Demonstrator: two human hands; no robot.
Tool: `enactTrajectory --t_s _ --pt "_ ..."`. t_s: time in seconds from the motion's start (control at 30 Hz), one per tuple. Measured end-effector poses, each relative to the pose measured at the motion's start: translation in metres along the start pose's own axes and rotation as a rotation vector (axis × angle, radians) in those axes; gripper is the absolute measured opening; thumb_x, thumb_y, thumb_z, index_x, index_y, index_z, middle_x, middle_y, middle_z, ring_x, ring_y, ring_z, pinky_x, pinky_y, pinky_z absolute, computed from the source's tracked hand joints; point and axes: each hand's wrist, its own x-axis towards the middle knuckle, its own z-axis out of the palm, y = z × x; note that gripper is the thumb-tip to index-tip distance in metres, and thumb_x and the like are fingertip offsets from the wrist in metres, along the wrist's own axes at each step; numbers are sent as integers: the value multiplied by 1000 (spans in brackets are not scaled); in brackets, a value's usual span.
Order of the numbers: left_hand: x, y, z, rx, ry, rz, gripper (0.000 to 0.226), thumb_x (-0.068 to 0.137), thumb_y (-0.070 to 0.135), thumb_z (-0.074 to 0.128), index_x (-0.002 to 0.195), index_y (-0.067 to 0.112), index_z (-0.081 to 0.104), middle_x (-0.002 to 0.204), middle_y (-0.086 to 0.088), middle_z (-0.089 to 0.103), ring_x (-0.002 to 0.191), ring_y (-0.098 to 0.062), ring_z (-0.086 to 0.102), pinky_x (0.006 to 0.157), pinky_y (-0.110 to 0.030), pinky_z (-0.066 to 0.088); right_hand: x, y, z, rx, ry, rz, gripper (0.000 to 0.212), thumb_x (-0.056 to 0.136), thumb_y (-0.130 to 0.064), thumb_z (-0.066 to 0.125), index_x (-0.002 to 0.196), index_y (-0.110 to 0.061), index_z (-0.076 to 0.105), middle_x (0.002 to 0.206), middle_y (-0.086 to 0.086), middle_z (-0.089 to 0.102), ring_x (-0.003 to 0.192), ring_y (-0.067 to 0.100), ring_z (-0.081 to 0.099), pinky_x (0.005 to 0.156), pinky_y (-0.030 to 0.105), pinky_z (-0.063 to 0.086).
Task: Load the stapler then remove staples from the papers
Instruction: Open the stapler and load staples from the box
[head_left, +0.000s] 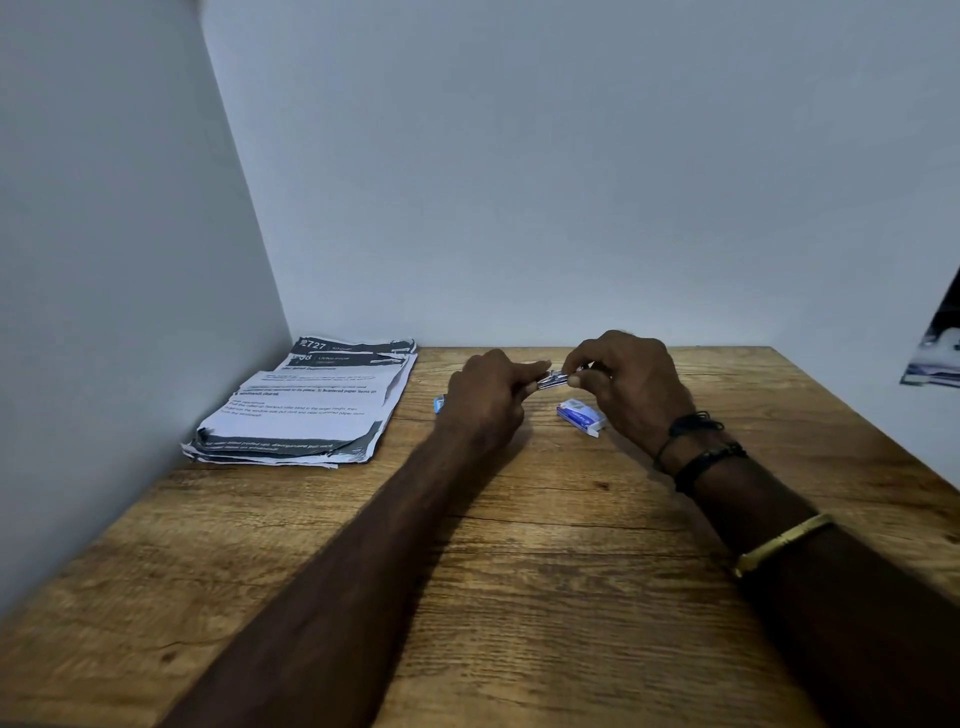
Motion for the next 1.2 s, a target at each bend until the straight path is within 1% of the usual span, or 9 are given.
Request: enactTrajectory --t_s 0.17,0.23,0.3,0.33,0.5,1.0,1.07,1.13,1.2 --pt "-4 -2 1 -208 65 -72 29 96 28 64 124 23 71 106 -4 74 93 -18 64 84 -31 49 1 -2 -1 8 7 -7 6 84 -11 76 88 -15 79 83 10 70 80 26 62 76 38 48" --pt "-4 -2 2 -303 53 -115 20 97 35 61 98 23 77 85 4 73 77 -11 59 73 -28 44 0 -2 -2 12 7 -13 6 84 -11 76 88 -15 79 84 10 71 81 27 63 76 40 49" --pt "-4 -1 0 -355 55 -153 34 98 39 58 67 27 69 59 10 59 61 -8 50 61 -28 35 -1 -4 -1 31 5 -22 6 85 -11 76 88 -14 79 84 10 71 80 26 63 76 42 50" --pt "-4 -1 -1 -371 56 -175 38 97 39 59 62 26 66 55 8 56 58 -8 49 59 -29 33 -1 -5 -1 44 5 -28 6 85 -10 76 88 -14 79 84 9 71 80 26 63 76 42 50" --pt "-5 -4 -4 -438 62 -222 31 92 42 68 82 15 81 78 -6 76 69 -13 61 61 -27 39 -2 -8 1 61 -2 -37 7 85 -10 75 87 -15 79 84 9 71 80 25 63 76 43 50" --pt "0 -3 -2 -457 -2 -316 23 89 39 71 80 19 79 69 6 69 66 -6 57 58 -26 37 -2 -5 2 86 0 47 11 81 -13 81 90 -16 74 84 3 72 79 23 65 78 43 54" --pt "1 -3 -2 -461 -40 -305 23 91 33 66 82 17 80 78 -2 74 73 -13 62 63 -34 47 -2 -3 4 91 10 57 11 81 -13 81 90 -16 75 85 2 74 78 22 66 78 42 54" --pt "1 -4 -4 -471 -83 -289 23 92 28 65 85 12 79 87 -9 77 81 -24 69 78 -45 56 -3 -1 5 84 17 68 9 82 -14 81 90 -16 77 85 2 75 79 20 67 80 41 55" --pt "1 -5 -6 -518 -108 -277 21 94 23 67 90 6 79 90 -12 78 79 -26 70 85 -47 59 -3 1 7 85 10 80 9 82 -15 81 90 -17 78 86 3 76 82 20 70 81 42 56"
